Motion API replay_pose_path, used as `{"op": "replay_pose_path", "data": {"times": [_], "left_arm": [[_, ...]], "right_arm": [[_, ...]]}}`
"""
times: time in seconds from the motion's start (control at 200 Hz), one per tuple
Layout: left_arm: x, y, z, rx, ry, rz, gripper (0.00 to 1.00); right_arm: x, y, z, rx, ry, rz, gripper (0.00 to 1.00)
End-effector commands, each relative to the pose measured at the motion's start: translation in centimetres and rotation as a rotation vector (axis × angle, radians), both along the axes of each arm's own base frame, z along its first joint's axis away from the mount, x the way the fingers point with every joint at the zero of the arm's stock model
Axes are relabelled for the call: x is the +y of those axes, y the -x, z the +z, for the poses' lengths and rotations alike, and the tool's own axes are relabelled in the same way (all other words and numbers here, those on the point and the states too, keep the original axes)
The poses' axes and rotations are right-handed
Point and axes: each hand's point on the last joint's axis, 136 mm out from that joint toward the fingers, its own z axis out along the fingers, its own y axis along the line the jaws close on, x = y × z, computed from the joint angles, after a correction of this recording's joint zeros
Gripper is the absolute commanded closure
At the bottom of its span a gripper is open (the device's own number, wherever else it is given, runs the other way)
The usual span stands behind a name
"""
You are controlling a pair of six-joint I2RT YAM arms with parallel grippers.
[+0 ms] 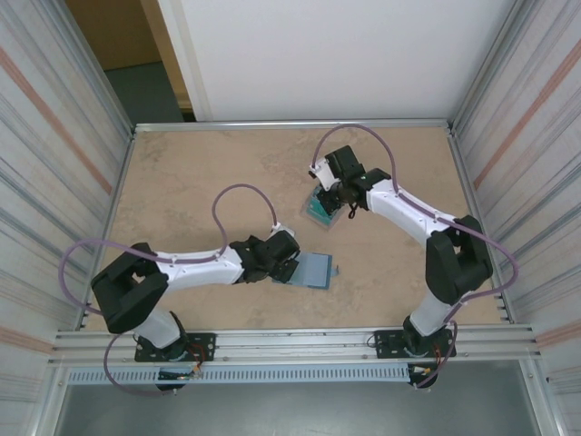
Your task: Take the credit cards out of the card holder
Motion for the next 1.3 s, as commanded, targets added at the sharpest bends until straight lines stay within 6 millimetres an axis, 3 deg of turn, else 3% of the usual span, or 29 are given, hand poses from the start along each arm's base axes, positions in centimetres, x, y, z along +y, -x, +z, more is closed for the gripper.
{"op": "replay_pose_path", "data": {"times": [0.0, 0.351, 0.601, 0.852, 1.037, 1.163, 1.293], "left_arm": [[0.9, 0.5, 0.9, -0.004, 0.024, 0.035, 0.01], [2.0, 0.0, 2.9, -0.064, 0.047, 0.082, 0.01], [3.5, -0.7, 4.6, -0.125, 0.072, 0.154, 0.01], [5.7, -1.2, 6.3, -0.201, 0.120, 0.262, 0.01], [7.6, -1.3, 6.9, -0.236, 0.185, 0.354, 0.01], [9.3, -1.2, 6.9, -0.248, 0.256, 0.431, 0.01], [11.1, -1.2, 6.5, -0.254, 0.338, 0.511, 0.01]], "right_arm": [[0.1, -0.4, -0.6, 0.026, 0.030, 0.055, 1.00], [0.4, -0.1, -2.9, 0.124, 0.050, 0.094, 1.00], [0.2, 0.0, -4.0, 0.163, 0.073, 0.079, 0.85], [-0.5, -0.7, -2.0, 0.107, 0.071, 0.014, 0.75], [-2.2, -0.9, 0.4, 0.081, 0.045, -0.196, 0.72], [-2.8, 0.7, 1.5, 0.112, -0.024, -0.363, 0.69], [-2.0, 4.1, 1.3, 0.149, -0.063, -0.463, 0.63]]}}
